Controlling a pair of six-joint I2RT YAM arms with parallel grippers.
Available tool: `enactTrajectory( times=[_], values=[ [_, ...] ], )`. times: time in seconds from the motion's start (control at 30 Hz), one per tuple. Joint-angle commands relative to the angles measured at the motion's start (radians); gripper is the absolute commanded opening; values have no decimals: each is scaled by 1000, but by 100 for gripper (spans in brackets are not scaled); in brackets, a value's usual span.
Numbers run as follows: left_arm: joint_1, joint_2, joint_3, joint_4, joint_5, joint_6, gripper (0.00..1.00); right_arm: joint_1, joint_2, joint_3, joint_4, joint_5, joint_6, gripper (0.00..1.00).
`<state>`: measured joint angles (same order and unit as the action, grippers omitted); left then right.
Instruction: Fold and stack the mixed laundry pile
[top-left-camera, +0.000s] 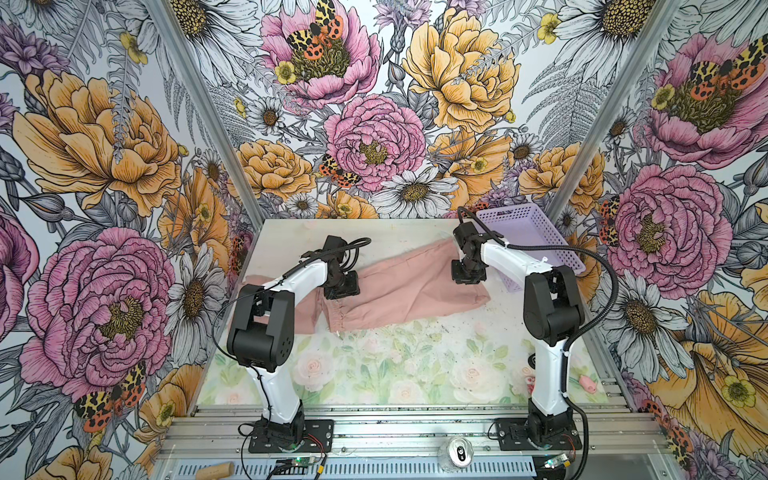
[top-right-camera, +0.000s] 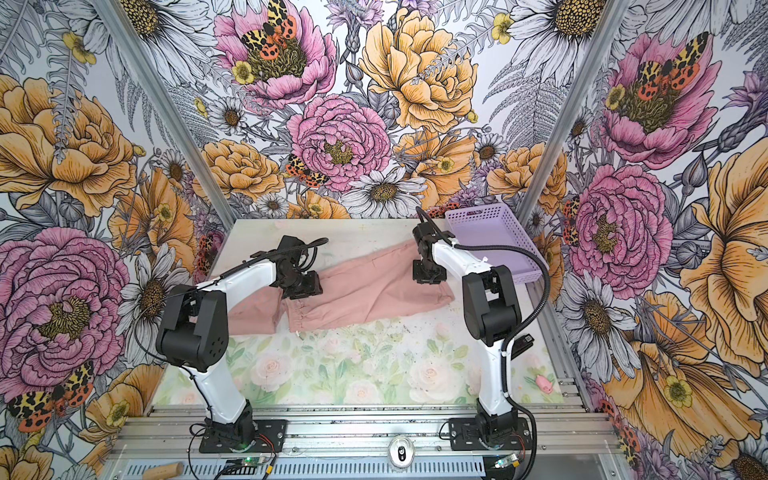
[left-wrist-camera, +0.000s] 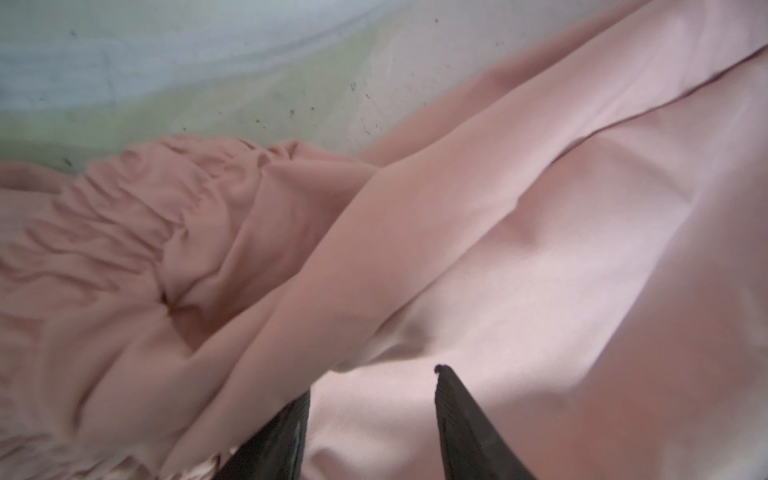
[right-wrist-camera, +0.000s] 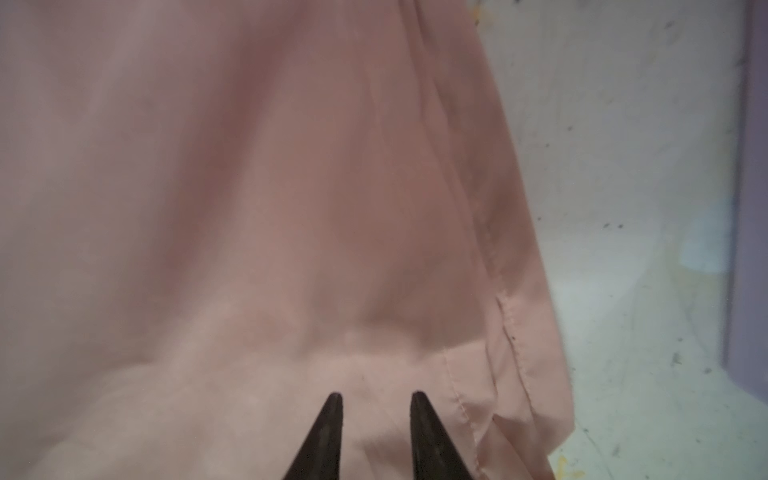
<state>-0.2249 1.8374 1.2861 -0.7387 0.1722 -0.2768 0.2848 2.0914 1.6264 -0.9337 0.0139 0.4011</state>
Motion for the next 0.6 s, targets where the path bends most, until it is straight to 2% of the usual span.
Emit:
enactTrajectory(
  times=[0.0, 0.27, 0.57],
  values=[
    [22, 56, 34, 2, -15, 34, 50, -6, 13, -63, 22, 11, 4, 29],
    [63, 137, 87, -2, -15, 76, 49, -15, -46, -254, 1, 58, 60, 25],
    [75, 218, 147, -20, 1, 123, 47, -56, -98, -384, -43, 98, 84, 25]
  ],
)
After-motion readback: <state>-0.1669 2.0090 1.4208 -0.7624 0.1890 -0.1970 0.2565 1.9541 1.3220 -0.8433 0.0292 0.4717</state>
